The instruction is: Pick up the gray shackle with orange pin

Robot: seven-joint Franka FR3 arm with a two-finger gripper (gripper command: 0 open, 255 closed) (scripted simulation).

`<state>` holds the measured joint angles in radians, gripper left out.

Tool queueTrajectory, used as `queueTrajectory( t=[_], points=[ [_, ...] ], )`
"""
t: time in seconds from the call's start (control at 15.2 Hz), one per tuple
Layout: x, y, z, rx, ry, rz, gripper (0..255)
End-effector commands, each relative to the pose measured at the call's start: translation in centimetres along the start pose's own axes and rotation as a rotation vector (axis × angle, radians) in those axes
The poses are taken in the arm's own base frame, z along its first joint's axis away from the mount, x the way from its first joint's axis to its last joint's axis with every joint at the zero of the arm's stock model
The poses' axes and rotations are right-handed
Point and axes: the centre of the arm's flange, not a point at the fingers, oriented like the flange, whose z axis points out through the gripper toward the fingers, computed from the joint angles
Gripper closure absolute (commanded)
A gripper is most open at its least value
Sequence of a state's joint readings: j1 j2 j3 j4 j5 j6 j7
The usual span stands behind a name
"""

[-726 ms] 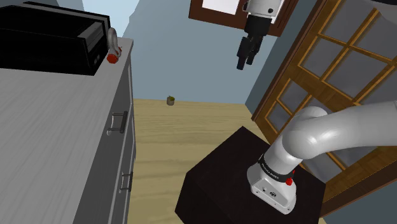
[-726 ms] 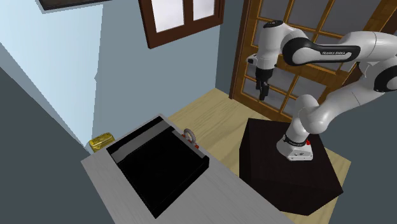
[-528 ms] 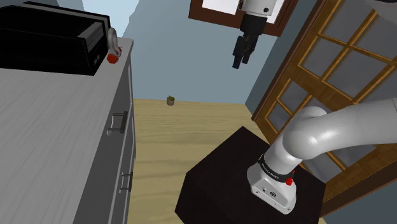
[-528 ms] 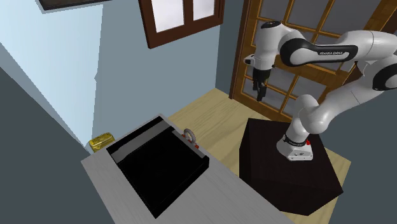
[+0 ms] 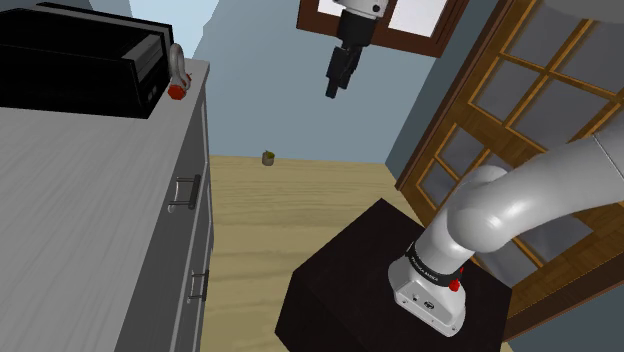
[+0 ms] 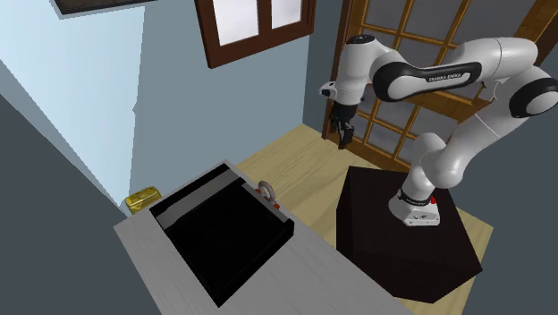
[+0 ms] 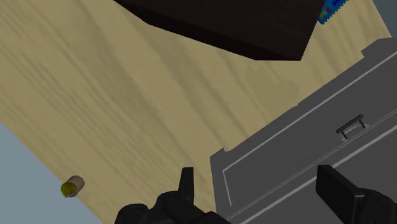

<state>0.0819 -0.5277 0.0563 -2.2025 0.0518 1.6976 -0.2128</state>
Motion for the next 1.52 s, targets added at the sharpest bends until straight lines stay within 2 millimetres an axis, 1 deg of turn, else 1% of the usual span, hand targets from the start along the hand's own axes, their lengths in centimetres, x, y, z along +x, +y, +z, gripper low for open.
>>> queueTrajectory(
  t=[0.0,0.33,0.73,1.12,1.45],
  points=[
    [2.2,-0.8,0.0,0.0,0.027,-0.051,0],
    [7.3,-3.2,-0.3,0.0,0.091,-0.173,0],
    [13.0,-6.9,-1.0,0.0,0.167,-0.32,0],
    [17.9,-11.4,-2.1,0.0,0.243,-0.466,0],
    [21.5,-15.6,-3.3,-0.001,0.307,-0.589,0]
  ],
)
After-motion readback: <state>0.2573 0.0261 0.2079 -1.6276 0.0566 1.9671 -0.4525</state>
